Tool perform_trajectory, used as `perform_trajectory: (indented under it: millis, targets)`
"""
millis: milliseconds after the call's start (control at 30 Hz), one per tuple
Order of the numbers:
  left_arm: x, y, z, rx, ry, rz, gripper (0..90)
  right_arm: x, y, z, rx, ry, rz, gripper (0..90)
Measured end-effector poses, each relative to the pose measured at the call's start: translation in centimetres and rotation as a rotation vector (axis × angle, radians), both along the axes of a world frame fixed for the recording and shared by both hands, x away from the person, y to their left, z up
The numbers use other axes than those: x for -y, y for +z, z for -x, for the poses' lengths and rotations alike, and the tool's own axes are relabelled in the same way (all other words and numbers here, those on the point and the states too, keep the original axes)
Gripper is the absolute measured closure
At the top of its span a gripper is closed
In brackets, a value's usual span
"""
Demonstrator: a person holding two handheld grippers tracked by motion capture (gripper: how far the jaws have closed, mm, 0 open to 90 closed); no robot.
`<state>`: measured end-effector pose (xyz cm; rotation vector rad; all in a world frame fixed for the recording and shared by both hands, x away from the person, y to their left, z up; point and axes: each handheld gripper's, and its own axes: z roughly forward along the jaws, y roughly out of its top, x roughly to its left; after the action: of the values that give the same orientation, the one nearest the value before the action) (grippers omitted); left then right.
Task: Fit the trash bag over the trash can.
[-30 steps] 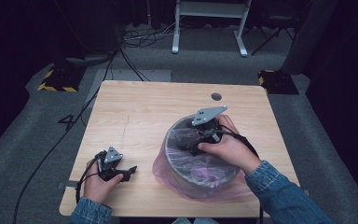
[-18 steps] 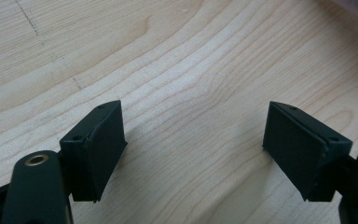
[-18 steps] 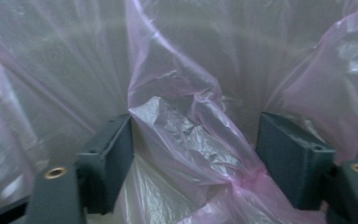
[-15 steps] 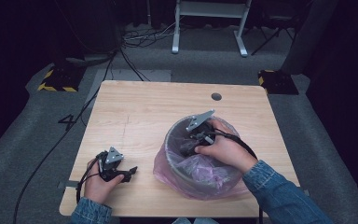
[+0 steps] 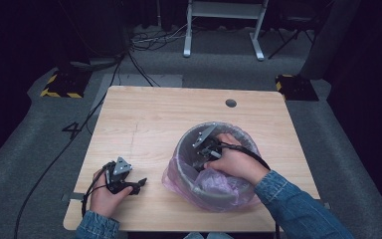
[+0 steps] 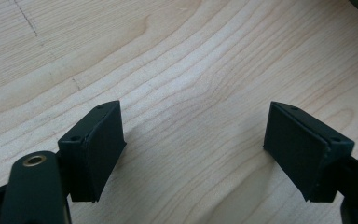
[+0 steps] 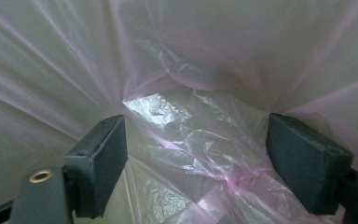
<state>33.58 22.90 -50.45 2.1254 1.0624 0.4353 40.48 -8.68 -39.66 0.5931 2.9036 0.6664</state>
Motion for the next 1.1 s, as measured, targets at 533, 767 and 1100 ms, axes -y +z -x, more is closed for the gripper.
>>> perform_trajectory:
  millis: [533, 767, 1100]
  targets:
    - [0.0, 0.0, 0.0, 0.000, -0.002, -0.001, 19.6, 3.1, 8.4, 1.9, 0.121, 0.004, -0.311, 25.7]
    - [0.0, 0.0, 0.0, 0.000, -0.002, -0.002, 19.6, 4.6, 11.1, 3.9, 0.132, 0.074, -0.390, 24.8]
    - [0.0, 0.0, 0.0, 0.000, -0.002, -0.001, 19.6, 4.2, 11.4, 6.1, 0.096, 0.227, -0.403, 25.3]
